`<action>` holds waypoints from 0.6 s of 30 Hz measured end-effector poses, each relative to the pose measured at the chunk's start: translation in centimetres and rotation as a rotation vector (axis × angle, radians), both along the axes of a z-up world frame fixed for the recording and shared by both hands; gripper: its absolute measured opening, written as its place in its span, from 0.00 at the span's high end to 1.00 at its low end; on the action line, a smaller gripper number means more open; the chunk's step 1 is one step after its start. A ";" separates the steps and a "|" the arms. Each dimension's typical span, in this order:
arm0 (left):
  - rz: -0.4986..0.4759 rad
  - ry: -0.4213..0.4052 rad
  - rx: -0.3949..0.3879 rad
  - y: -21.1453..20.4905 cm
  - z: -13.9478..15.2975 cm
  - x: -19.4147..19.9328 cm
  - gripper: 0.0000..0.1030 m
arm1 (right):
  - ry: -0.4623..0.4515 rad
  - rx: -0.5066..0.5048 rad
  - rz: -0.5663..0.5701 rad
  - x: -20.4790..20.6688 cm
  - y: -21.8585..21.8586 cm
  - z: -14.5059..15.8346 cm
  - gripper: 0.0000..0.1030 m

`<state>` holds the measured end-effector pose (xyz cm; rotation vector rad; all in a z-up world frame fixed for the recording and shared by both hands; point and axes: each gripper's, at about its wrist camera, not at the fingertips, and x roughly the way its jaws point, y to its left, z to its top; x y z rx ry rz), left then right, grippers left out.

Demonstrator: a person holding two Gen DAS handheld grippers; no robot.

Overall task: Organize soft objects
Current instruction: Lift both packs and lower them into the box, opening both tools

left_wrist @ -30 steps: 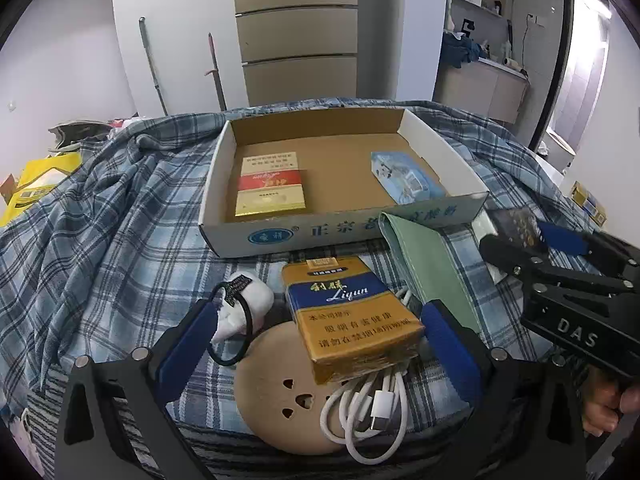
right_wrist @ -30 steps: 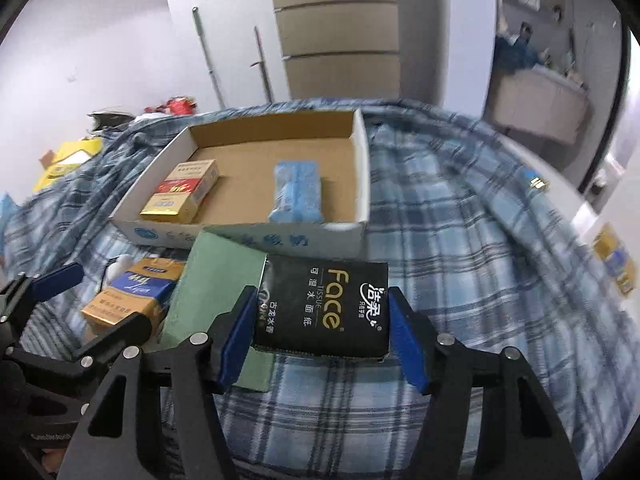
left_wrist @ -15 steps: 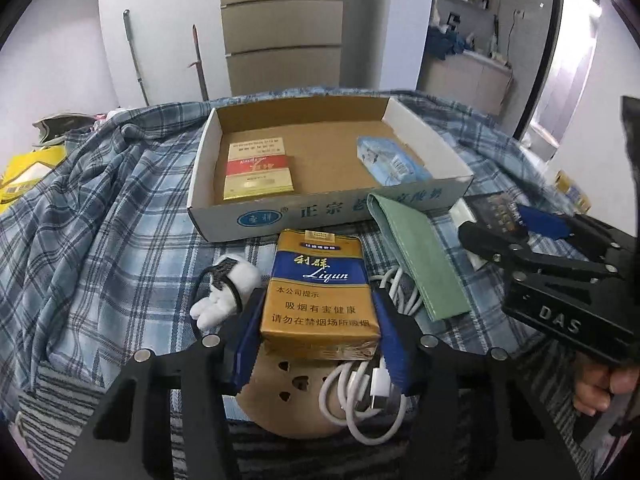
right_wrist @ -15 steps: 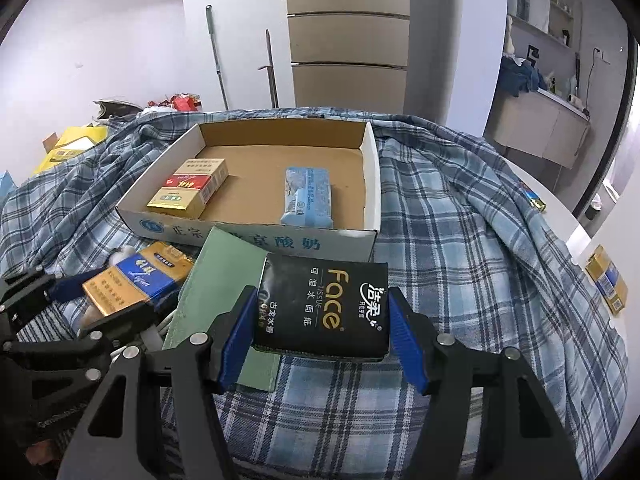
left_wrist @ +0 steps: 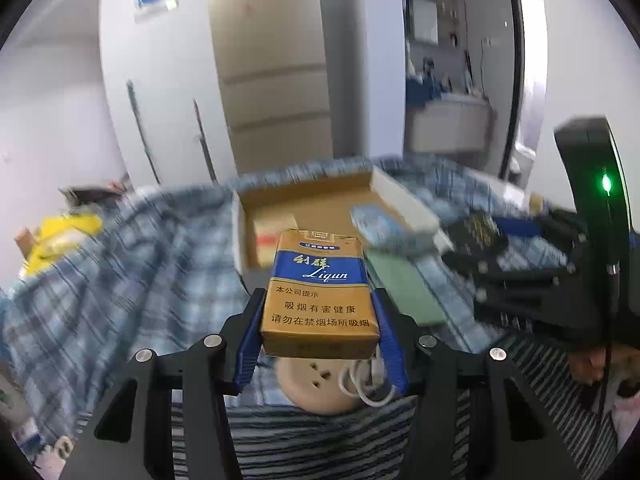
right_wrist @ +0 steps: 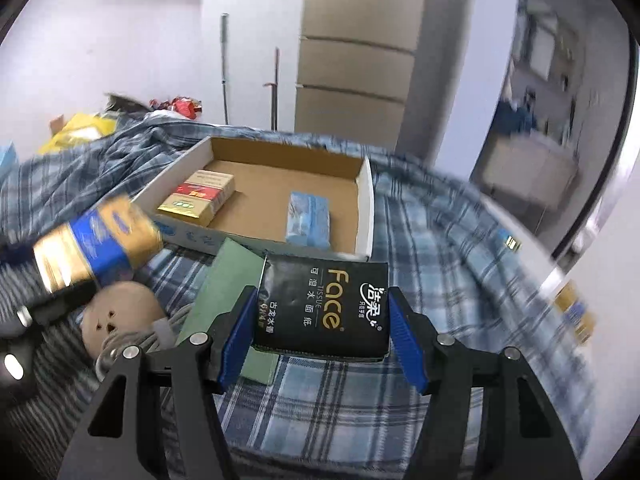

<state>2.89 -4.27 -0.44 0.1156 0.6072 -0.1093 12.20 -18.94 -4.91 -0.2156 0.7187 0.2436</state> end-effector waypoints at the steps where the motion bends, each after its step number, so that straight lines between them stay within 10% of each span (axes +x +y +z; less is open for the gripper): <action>1: 0.003 -0.020 -0.001 0.1 0.6 -0.2 0.48 | -0.011 0.001 0.011 -0.6 0.1 0.6 0.40; 18: -0.036 -0.309 -0.115 2.7 12.6 3.4 0.48 | -0.321 0.114 -0.109 -0.8 0.0 15.2 0.40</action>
